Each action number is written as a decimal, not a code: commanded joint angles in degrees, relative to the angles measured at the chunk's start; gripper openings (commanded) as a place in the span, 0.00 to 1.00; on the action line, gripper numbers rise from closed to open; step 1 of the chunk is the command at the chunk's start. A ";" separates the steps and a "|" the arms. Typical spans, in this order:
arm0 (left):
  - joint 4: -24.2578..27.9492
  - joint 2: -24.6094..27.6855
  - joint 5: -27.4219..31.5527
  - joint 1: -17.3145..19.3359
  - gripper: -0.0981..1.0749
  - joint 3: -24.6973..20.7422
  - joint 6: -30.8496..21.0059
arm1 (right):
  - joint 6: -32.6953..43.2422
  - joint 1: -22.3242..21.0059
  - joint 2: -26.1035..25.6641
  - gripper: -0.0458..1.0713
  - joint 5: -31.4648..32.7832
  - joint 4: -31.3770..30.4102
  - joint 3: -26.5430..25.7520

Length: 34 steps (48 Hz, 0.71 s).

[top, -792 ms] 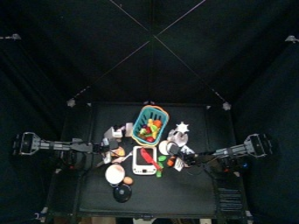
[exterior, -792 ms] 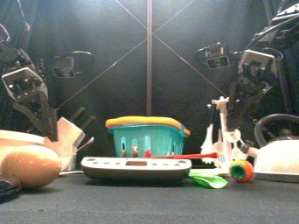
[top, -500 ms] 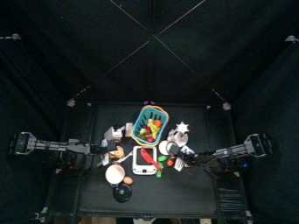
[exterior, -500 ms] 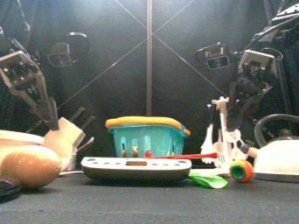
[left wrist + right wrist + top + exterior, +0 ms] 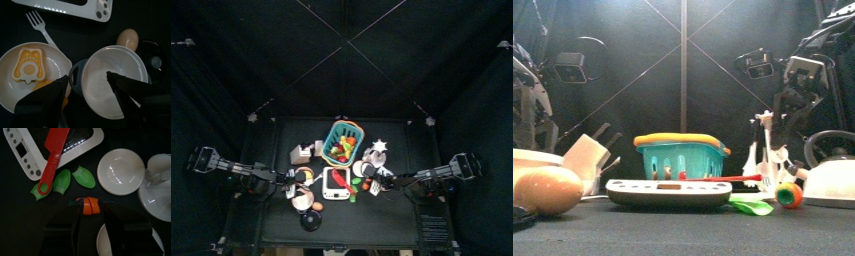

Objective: Grab carrot

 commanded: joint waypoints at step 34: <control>-0.09 1.32 -1.67 -0.09 0.90 -0.88 0.18 | -0.44 2.11 1.41 0.67 -5.45 -0.18 -2.37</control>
